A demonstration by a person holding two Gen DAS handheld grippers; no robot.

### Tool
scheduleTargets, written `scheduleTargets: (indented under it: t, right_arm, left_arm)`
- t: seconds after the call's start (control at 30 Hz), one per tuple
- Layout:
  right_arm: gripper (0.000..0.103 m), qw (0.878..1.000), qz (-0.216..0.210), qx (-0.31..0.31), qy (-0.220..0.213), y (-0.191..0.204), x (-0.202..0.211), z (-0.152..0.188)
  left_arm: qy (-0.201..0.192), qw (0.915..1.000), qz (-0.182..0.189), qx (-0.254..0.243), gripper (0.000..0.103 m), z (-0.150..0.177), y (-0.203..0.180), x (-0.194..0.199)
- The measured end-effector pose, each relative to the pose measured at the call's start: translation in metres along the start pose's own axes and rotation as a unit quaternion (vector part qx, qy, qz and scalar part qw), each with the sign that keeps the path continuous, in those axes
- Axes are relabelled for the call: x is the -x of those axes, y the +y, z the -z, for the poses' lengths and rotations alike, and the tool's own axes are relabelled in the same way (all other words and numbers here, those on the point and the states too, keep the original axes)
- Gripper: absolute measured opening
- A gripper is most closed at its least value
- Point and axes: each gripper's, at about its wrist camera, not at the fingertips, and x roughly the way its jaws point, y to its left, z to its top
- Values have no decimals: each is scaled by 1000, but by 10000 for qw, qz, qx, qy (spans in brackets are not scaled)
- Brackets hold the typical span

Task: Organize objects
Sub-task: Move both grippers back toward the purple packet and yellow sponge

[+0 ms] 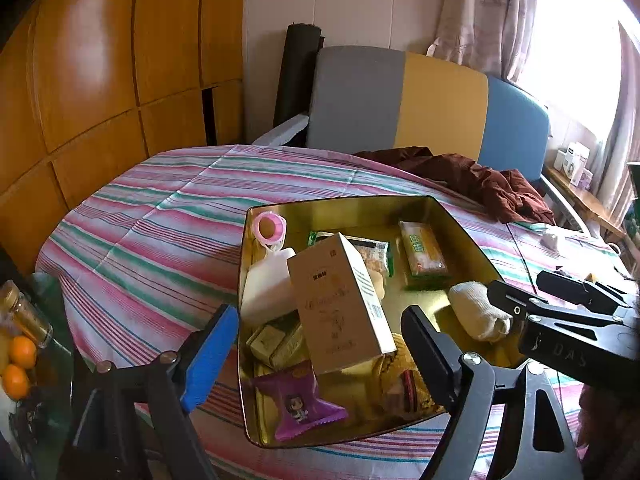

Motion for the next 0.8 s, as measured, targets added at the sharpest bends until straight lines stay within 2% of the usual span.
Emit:
scheduleTargets:
  t: [0.5,0.8]
  right_arm:
    - [72,9998,57,-213,25,-18,-2,8]
    - [72,9991,98,-420,-17,-36,2,10]
  left_arm:
    - [61,9997,14,-255,84,4,-14,-2]
    - [-70,9982,-31,-597,84,3,-33,4]
